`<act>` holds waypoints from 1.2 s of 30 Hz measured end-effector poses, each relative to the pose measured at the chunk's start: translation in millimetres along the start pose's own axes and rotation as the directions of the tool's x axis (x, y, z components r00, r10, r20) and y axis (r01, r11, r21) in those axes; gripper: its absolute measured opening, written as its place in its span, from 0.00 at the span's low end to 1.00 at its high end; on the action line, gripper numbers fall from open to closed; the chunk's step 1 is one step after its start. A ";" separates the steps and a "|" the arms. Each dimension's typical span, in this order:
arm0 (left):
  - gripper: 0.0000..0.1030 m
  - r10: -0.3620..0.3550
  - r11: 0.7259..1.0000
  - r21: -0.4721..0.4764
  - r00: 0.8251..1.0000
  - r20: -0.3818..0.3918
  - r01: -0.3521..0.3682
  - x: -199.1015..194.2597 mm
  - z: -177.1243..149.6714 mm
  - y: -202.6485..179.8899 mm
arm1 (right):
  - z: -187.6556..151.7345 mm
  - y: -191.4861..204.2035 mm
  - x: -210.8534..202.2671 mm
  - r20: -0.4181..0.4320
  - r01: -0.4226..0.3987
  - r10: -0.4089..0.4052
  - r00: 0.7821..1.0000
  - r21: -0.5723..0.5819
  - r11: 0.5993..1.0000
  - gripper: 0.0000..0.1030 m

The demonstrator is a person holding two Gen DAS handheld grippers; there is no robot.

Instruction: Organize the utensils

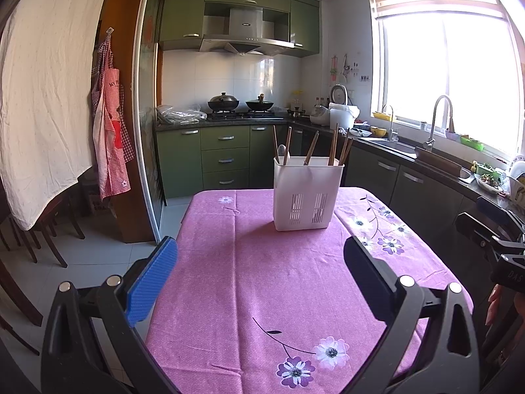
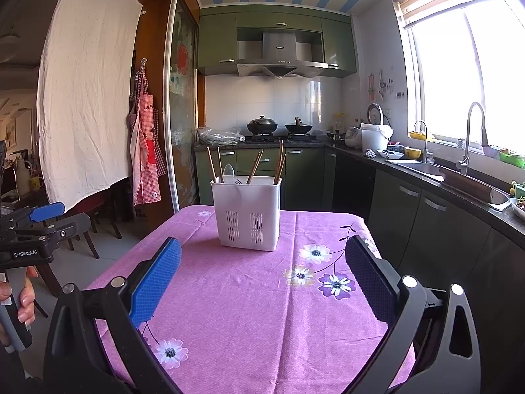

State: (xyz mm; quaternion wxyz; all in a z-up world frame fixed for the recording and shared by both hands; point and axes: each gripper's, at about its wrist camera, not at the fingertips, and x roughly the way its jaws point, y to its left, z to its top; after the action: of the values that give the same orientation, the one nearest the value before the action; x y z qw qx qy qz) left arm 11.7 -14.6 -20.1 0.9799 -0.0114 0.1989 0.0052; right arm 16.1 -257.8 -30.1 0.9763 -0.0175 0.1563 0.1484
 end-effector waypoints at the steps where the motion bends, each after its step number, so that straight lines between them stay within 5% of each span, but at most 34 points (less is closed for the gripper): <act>1: 0.93 0.000 1.000 -0.001 1.000 0.000 0.000 0.3 0.2 -0.7 | -0.9 -0.2 -0.1 0.000 0.000 0.000 1.000 0.000 1.000 0.96; 36: 0.93 0.002 1.000 -0.001 1.000 -0.004 -0.002 1.7 -0.6 -0.6 | -4.2 -1.7 4.7 -0.011 -0.008 0.008 1.000 0.004 1.000 0.96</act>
State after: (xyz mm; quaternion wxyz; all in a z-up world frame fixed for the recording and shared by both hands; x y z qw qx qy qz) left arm 13.1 -15.2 -21.3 0.9795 -0.0119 0.2010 0.0062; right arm 19.5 -258.4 -35.6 0.9749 -0.0158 0.1621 0.1520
